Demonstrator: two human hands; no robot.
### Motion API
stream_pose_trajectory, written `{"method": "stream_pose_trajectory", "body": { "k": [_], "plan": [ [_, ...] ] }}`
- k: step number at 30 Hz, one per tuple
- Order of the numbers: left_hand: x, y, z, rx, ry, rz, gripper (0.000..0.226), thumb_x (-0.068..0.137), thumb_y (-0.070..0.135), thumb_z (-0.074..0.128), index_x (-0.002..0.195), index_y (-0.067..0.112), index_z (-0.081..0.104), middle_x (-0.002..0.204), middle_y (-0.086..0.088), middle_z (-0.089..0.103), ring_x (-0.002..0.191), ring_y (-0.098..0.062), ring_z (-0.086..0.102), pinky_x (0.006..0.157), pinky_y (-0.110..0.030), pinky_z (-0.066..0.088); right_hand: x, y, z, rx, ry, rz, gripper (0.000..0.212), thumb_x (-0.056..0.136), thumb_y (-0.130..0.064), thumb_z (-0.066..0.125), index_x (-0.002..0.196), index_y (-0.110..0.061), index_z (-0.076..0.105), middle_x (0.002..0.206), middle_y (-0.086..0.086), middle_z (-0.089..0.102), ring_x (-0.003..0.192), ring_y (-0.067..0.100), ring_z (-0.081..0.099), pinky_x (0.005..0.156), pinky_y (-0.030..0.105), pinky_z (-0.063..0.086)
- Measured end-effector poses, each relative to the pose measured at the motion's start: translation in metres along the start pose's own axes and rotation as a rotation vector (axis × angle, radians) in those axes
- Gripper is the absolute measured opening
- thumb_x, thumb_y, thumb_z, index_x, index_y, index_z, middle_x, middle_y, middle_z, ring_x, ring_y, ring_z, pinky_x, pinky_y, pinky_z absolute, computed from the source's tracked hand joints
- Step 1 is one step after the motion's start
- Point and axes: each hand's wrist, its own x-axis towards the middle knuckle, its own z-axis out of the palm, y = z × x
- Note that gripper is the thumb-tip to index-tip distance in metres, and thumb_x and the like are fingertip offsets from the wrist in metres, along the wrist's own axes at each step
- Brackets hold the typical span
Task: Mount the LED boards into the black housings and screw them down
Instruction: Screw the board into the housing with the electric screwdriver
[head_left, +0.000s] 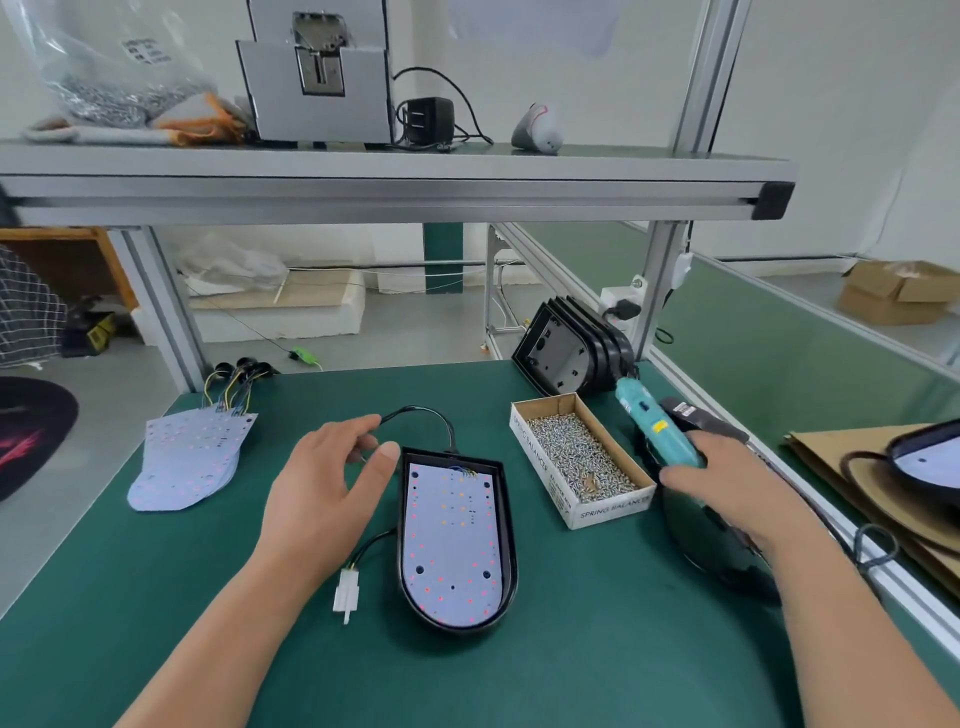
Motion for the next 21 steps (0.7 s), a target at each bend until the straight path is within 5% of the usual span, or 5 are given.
{"method": "stream_pose_trajectory", "body": {
  "k": [7, 10, 16, 21],
  "plan": [
    [-0.002, 0.04, 0.012, 0.115, -0.009, 0.309, 0.024, 0.097, 0.039, 0.057, 0.113, 0.029, 0.074, 0.091, 0.021, 0.066, 0.095, -0.01, 0.056, 0.083, -0.032, 0.047, -0.005, -0.009, 0.005, 0.913, -0.078, -0.052, 0.026, 0.096, -0.012, 0.066, 0.118, 0.002, 0.069, 0.073, 0.007, 0.059, 0.057, 0.018, 0.054, 0.049, 0.025, 0.047],
    [-0.002, 0.063, 0.031, 0.165, -0.195, 0.398, 0.02, 0.102, 0.036, 0.056, 0.106, 0.033, 0.076, 0.088, 0.017, 0.069, 0.092, -0.013, 0.055, 0.082, -0.033, 0.048, -0.005, -0.018, 0.013, 1.036, -0.119, -0.079, 0.038, 0.093, -0.016, 0.068, 0.123, 0.007, 0.065, 0.074, 0.006, 0.057, 0.057, 0.018, 0.051, 0.048, 0.025, 0.044],
    [0.013, 0.099, 0.095, 0.382, -0.451, 0.522, 0.027, 0.11, 0.035, 0.049, 0.125, 0.035, 0.071, 0.115, 0.01, 0.072, 0.115, -0.019, 0.054, 0.1, -0.041, 0.047, -0.008, -0.026, 0.025, 1.245, -0.15, -0.114, 0.038, 0.094, -0.022, 0.058, 0.123, 0.001, 0.062, 0.076, 0.002, 0.052, 0.057, 0.013, 0.048, 0.048, 0.023, 0.04],
    [0.03, 0.124, 0.135, 0.55, -0.524, 0.564, 0.024, 0.105, 0.028, 0.054, 0.109, 0.028, 0.077, 0.102, 0.003, 0.074, 0.107, -0.026, 0.053, 0.087, -0.04, 0.047, -0.007, -0.027, 0.026, 1.331, -0.127, -0.123, 0.03, 0.101, -0.016, 0.049, 0.123, -0.001, 0.063, 0.075, 0.001, 0.051, 0.058, 0.012, 0.048, 0.05, 0.021, 0.041]
  ]
}}
